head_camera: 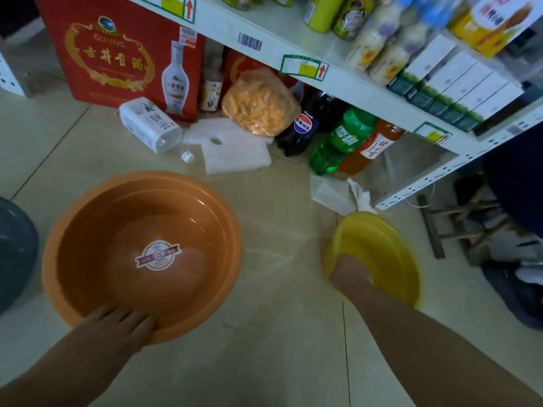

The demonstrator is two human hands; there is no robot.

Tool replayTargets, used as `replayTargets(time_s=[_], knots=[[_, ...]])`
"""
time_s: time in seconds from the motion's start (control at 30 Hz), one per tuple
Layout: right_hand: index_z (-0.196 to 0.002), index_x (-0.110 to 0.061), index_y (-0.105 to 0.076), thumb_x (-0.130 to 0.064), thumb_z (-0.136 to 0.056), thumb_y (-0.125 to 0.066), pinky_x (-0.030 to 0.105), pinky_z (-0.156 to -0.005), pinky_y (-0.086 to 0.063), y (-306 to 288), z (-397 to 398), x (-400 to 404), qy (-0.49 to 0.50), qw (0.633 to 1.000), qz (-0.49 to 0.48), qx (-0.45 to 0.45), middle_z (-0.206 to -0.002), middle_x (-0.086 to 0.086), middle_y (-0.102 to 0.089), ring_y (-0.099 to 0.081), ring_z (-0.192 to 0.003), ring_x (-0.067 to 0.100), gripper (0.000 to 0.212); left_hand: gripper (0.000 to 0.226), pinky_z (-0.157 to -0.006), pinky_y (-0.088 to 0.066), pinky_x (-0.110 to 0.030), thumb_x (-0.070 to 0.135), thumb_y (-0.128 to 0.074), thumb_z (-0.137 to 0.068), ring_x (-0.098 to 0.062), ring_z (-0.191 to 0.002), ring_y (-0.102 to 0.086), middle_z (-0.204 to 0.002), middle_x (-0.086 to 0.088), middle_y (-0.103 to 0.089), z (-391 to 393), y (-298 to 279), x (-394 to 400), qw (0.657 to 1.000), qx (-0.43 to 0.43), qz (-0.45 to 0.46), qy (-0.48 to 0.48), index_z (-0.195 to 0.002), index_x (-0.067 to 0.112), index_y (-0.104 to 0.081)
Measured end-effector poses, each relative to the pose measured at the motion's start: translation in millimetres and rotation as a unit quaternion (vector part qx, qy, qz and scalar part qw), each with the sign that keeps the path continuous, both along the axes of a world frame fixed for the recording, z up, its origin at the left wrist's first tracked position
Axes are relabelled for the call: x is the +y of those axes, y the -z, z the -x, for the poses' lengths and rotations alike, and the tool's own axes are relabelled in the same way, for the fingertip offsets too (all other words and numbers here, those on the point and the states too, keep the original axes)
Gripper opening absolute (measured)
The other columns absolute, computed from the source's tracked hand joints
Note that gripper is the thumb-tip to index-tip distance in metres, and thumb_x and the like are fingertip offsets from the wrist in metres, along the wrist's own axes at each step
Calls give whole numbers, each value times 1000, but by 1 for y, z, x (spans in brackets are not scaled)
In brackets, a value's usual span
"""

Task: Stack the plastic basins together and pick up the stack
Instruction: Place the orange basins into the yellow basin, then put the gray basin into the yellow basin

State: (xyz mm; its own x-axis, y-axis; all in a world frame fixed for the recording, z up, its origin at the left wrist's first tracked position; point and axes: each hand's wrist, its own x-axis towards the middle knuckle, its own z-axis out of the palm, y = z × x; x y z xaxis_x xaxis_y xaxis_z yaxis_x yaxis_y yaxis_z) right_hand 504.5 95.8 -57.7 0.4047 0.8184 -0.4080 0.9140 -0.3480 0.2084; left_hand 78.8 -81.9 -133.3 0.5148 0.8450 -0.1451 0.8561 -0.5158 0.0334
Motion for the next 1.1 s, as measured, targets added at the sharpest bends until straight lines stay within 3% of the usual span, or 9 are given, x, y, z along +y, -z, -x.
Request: replayTargets(time_s=[0.1,0.27,0.37,0.5,0.7,0.83,0.9,1.0,1.1], knots=[[-119,-10,-60,-15,-98,-52,34,-87,-49,-7,12,4,-89,995,-2,-51,-124,10,-63,-61,-115,27,24,39,-52,-51,-40,22,-69,-59,-23,-59,-65,-73,2,-67,-3,-31,22,998,-21,48,-22,-95,22,-53],[-90,-12,-47,-15,-88,-60,37,-58,-41,-38,91,33,-228,964,-130,48,-74,6,-50,-59,-74,34,13,35,-65,-49,-35,20,-75,-64,-20,-68,-59,-79,3,-61,-4,-56,16,997,-10,79,11,-90,25,-52],[-91,-11,-44,-17,-85,-63,36,-49,-42,-75,175,19,-333,911,-220,100,-66,7,-46,-53,-59,33,21,31,-84,-48,-40,25,-66,-78,-27,-90,-60,-101,-6,-62,5,-62,14,999,-12,40,11,-105,18,-50],[-83,-9,-53,-12,-69,-76,34,-45,-40,-98,249,-30,-482,814,-298,126,-67,13,-58,-60,-59,36,27,74,-100,-48,-50,31,-72,-76,-34,-124,-53,-137,-15,-56,42,-61,-15,995,-42,-11,-94,-139,10,-41],[-77,-14,-67,-1,-76,-53,32,-47,-39,-60,280,-88,-649,662,-345,146,-59,2,-53,-54,-53,24,19,105,-92,-52,-51,35,-87,-57,-38,-117,-58,-134,-19,-56,132,-48,-39,926,35,36,-375,-145,8,-38],[-73,-18,-70,-6,-68,-47,30,-44,-42,-24,276,-120,-699,657,-245,143,-58,0,-54,-55,-50,21,27,37,-70,-56,-42,7,-62,-74,-35,-94,-66,-104,-8,-66,167,-41,-37,894,76,142,-419,-110,15,-61],[-75,-18,-69,-8,-66,-47,30,-45,-44,-13,270,-126,-704,673,-173,145,-58,-1,-56,-56,-51,20,25,31,-71,-52,-40,6,-49,-82,-31,-97,-64,-108,-5,-64,172,-37,-38,893,84,142,-419,-108,19,-59],[-92,-14,-65,-29,-77,-64,36,-53,-51,-8,259,-122,-706,684,-96,157,-69,3,-62,-60,-59,24,21,31,-51,-53,-39,-1,-64,-71,-34,-66,-69,-81,-10,-71,167,-39,-37,909,88,151,-377,-97,14,-67],[-109,-14,-64,-61,-95,-35,41,-65,-55,-21,253,-109,-672,711,-59,200,-86,3,-67,-63,-72,25,57,39,-45,-45,-33,-3,-63,-68,-33,-56,-66,-71,-8,-70,161,-57,-22,911,80,100,-391,-102,16,-66]])
